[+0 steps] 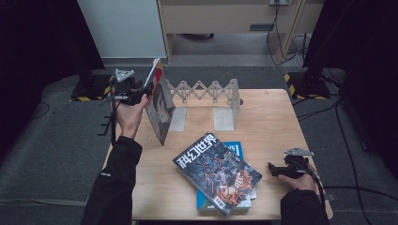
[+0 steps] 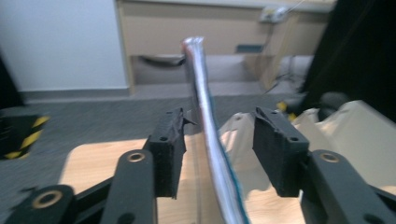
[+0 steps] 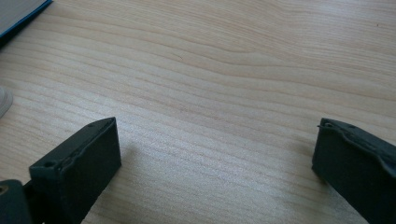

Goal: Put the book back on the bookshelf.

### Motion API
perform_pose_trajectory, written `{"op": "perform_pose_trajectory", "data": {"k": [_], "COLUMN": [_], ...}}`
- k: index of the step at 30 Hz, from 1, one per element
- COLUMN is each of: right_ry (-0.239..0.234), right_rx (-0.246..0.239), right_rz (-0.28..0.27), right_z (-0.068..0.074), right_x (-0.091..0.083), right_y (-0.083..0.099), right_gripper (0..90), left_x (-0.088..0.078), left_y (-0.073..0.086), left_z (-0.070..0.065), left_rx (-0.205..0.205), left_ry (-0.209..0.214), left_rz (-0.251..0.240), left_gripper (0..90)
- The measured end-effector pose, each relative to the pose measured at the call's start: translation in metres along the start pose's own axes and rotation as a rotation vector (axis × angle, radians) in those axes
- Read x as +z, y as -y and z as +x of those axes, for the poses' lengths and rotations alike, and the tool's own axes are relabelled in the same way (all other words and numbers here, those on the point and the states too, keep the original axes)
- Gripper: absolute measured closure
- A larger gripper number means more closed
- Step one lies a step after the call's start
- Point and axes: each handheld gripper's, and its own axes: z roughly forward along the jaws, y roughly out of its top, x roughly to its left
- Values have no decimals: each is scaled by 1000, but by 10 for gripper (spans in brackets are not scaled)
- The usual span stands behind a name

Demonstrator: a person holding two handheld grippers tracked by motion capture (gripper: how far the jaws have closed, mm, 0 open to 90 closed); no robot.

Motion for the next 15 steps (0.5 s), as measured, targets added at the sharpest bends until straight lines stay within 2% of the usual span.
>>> {"op": "perform_pose_trajectory", "data": {"k": [5, 8, 13, 15], "right_ry": [2, 3, 4, 5], "right_rx": [4, 2, 3, 9], "right_rz": [1, 2, 3, 1], "right_z": [0, 0, 0, 0], "right_x": [0, 0, 0, 0], "right_y": [0, 0, 0, 0], "right_gripper": [8, 6, 6, 12], "left_x": [-13, -23, -39, -45], "left_y": [3, 9, 23, 30], "left_z": [4, 9, 20, 23], "left_rx": [-9, -39, -77, -79], "left_ry": [28, 63, 100, 102], "left_rz": [-39, -63, -85, -92], "left_gripper": [470, 447, 425, 414]}}
